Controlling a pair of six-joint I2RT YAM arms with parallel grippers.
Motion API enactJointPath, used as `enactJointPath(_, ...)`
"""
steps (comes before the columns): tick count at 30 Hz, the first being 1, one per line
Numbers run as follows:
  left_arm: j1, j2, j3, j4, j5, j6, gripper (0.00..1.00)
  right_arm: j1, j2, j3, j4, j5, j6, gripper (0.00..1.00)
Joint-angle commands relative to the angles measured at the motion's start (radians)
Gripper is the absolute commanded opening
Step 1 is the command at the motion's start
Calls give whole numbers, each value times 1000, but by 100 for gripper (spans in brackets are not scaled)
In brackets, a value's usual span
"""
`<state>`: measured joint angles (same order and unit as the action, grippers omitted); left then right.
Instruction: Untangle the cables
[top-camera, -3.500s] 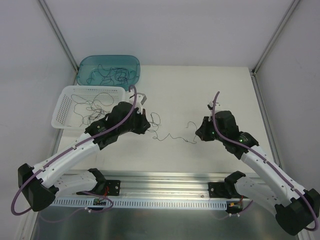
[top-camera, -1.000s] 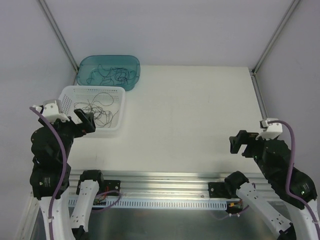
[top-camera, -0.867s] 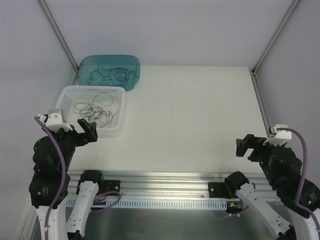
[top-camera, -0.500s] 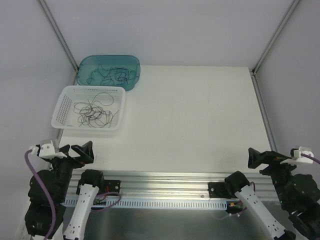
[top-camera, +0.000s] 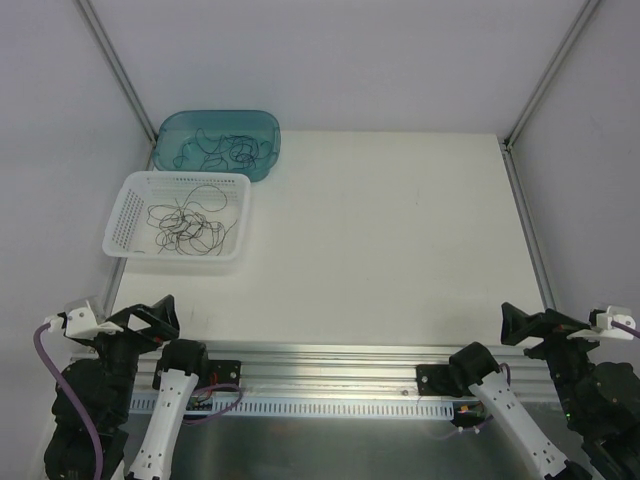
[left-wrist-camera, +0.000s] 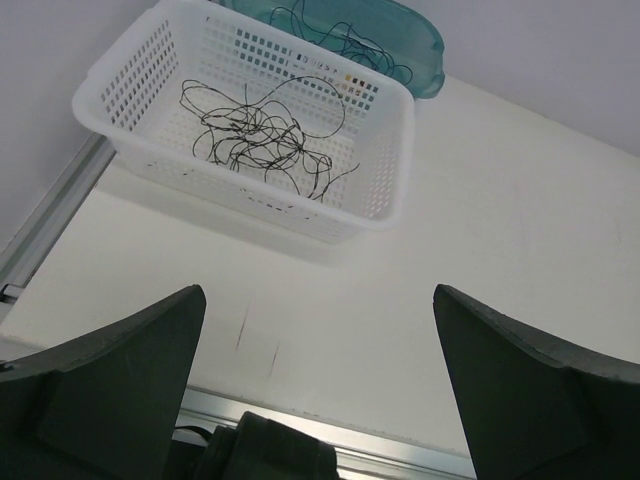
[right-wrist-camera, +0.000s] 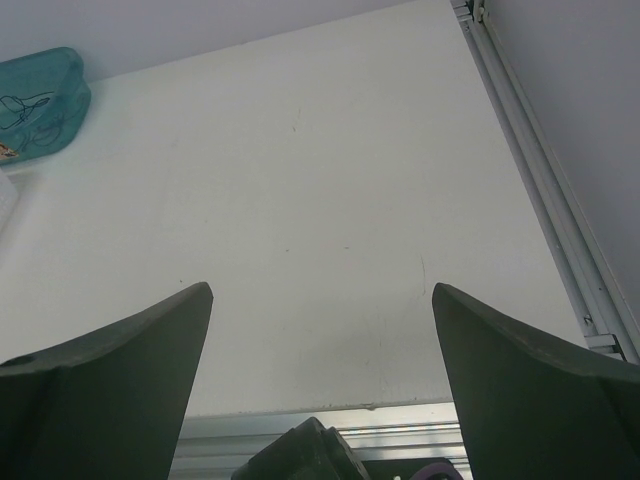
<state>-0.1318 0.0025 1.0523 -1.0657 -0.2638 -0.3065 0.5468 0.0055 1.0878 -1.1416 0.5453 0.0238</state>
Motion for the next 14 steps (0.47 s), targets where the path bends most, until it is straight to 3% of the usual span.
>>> enactJointPath(1,-5,-167,11,-20,-43,-51,99,-1,-96,17,-15,18,-18,97)
enactJointPath(14,-5,-165,3,-19,-57,-65,99,1,-96,0,-10,7,-47,97)
